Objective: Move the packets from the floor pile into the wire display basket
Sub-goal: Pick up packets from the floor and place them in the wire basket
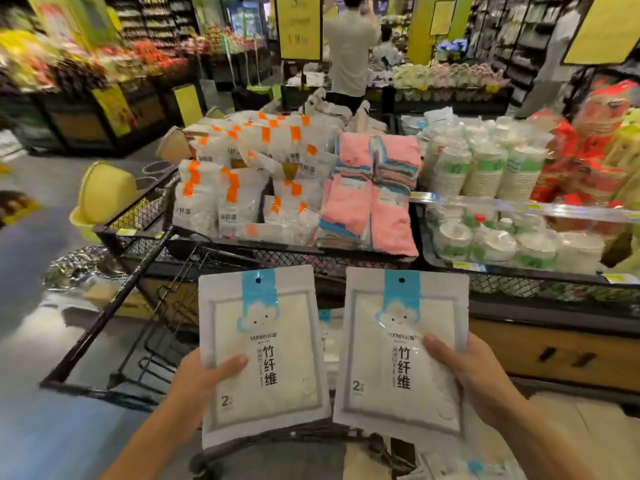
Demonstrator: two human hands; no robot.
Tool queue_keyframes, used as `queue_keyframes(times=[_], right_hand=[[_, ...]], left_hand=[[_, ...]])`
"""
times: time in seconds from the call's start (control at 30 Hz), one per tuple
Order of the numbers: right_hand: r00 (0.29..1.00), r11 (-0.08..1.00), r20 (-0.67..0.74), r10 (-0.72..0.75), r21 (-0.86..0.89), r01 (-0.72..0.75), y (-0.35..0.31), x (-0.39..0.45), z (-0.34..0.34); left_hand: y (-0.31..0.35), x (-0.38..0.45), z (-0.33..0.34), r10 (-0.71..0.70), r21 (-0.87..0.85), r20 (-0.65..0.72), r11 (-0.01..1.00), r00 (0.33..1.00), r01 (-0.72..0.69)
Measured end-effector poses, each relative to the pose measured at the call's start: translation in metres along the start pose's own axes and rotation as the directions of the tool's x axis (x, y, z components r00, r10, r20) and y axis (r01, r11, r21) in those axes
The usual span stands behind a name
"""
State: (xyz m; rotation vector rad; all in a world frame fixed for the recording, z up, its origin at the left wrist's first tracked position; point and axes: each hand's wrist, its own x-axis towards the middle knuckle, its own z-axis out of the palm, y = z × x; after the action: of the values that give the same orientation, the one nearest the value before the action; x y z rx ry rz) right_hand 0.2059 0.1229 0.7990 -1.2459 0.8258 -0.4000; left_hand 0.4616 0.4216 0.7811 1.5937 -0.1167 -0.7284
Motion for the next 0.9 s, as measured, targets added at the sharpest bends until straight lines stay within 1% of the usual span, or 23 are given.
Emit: queue_keyframes(times=[0.17, 0.33, 0.53, 0.73, 0.83, 0.9], right_hand=[[1.0, 0.999, 0.026, -0.009, -0.053, 0.01, 0.019, 0.017, 0.057], [0.998, 0.997, -0.009, 0.069, -0.023, -0.069, 0.036, 0.044, 0.089], [0.988, 0.99, -0.053, 0.142, 0.008, -0.142, 0.047, 0.091, 0.102], [0.987, 0.987, -0.008, 0.16, -0.014, -0.16, 0.053, 0.162, 0.106], [0.978, 0.977, 0.001, 0.209, -0.041, -0.209, 0.056, 0.204, 0.104], [0.971, 0.97, 0.022, 0.237, -0.063, -0.235, 0.057, 0.229, 0.103]], left_hand=[[-0.022, 0.021, -0.059, -0.069, -0.031, -0.067, 0.997, 0.995, 0.067], [-0.035, 0.047, -0.083, -0.093, -0.011, -0.099, 0.996, 0.991, 0.093], [-0.039, 0.086, -0.079, -0.157, 0.02, -0.111, 0.987, 0.981, 0.16], [-0.033, 0.13, -0.058, -0.208, 0.039, -0.107, 0.976, 0.972, 0.213], [-0.032, 0.158, -0.045, -0.247, 0.02, -0.165, 0.967, 0.955, 0.253], [-0.033, 0.178, -0.039, -0.263, 0.03, -0.175, 0.962, 0.949, 0.272]])
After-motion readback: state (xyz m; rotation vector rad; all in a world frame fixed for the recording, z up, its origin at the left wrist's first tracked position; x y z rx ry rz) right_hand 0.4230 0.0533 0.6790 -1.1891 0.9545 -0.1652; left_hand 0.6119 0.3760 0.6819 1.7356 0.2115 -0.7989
